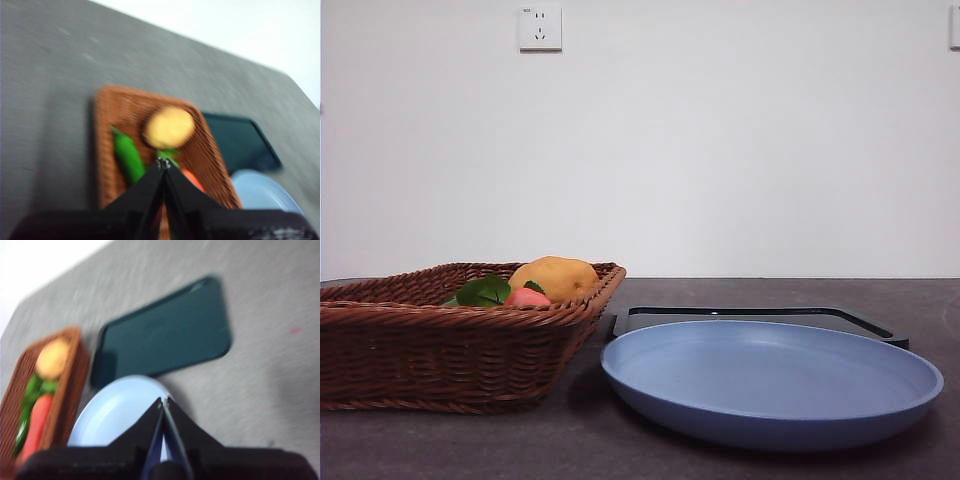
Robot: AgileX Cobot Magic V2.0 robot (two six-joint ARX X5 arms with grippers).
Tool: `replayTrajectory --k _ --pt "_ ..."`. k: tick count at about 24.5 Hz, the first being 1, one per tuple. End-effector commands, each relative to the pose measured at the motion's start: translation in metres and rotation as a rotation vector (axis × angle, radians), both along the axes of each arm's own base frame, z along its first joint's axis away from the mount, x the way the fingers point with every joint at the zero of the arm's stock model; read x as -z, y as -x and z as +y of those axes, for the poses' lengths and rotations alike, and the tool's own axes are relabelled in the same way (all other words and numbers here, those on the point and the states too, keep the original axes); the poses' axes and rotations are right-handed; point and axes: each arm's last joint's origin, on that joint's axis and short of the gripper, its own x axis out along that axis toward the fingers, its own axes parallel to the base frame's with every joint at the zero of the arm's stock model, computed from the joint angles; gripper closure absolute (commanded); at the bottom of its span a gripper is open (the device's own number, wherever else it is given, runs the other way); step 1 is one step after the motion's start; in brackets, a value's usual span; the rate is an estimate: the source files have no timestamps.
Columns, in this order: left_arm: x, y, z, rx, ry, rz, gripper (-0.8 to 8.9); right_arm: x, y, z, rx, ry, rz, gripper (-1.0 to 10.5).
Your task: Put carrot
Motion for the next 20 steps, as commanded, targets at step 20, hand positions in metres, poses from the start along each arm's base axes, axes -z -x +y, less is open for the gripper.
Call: replayTrajectory --k 20 --pt "0.005 -0.027 -0.037 0.356 -0.019 0.172 5.51 0.052 -0.076 0.02 -0.267 0.051 0.445 7.0"
